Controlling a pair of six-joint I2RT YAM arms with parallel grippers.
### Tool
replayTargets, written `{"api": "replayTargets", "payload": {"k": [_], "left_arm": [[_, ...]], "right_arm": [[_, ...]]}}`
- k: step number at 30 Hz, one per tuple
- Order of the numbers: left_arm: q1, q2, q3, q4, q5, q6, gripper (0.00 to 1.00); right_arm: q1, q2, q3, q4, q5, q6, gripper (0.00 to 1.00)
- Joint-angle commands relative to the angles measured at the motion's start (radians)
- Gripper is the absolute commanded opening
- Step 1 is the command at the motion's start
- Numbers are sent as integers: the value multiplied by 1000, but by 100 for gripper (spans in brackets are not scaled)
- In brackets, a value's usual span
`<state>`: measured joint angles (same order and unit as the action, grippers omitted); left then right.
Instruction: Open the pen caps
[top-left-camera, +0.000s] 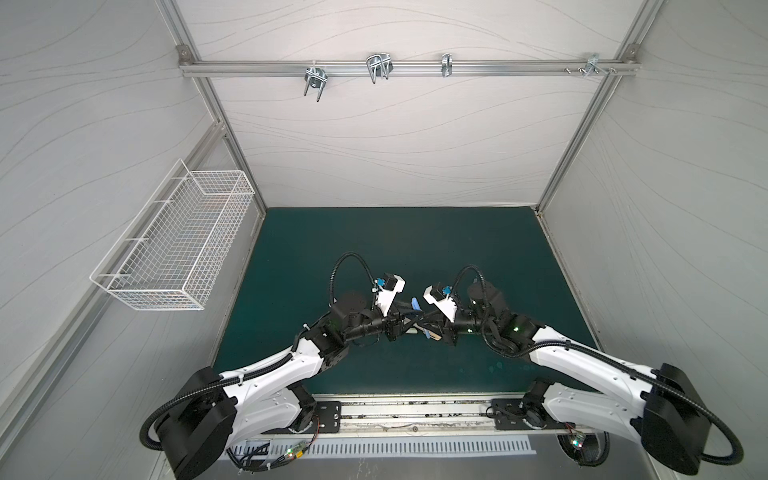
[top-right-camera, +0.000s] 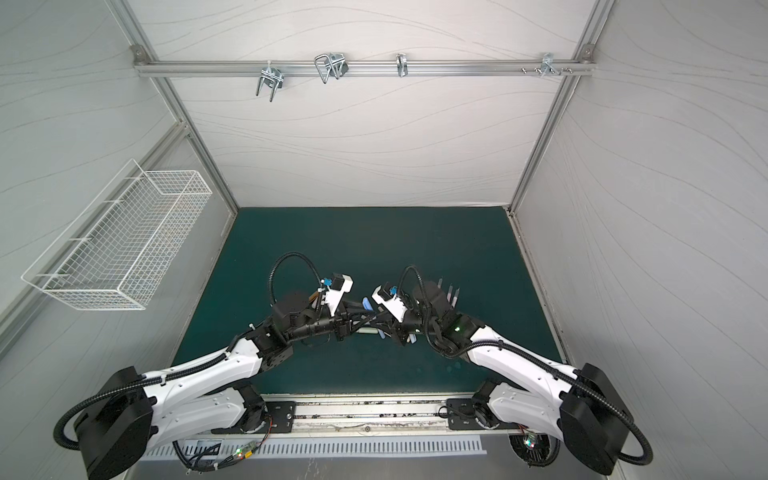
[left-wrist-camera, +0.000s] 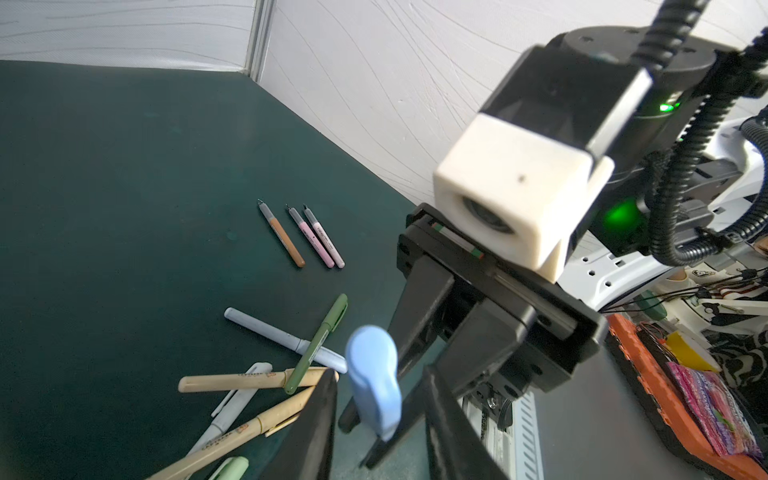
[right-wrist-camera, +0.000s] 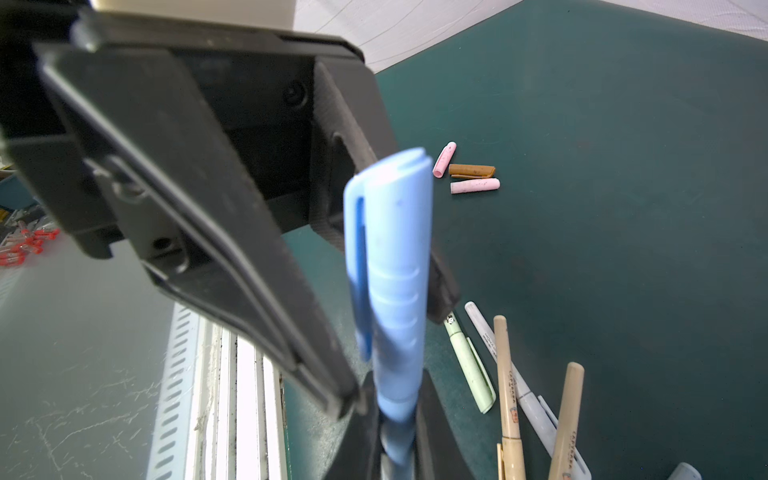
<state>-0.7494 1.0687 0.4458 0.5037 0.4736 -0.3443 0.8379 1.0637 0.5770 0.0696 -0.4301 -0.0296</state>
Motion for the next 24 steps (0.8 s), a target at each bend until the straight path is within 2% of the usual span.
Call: {"api": "replayTargets", "payload": {"k": [1, 5, 9, 12, 19, 24], "left_arm": [[-5, -5, 45, 7, -22, 11, 35], [-4, -6, 45, 0, -33, 10, 32], [-4, -13, 42, -1, -45, 11, 13], [-4, -28, 37, -3, -62, 13, 0], [-4, -48, 28, -7, -95, 6, 0], [-4, -31, 32, -6, -95, -3, 0]], "right_arm": [[15, 2, 25, -5, -3, -37, 0], [26, 3, 28, -11, 2, -47, 0], [30, 1, 27, -13, 12, -53, 0], [30, -10, 22, -8, 16, -54, 5], [3, -58, -12, 31, -31, -24, 30], [-117, -125, -78, 138, -174, 77, 40]]}}
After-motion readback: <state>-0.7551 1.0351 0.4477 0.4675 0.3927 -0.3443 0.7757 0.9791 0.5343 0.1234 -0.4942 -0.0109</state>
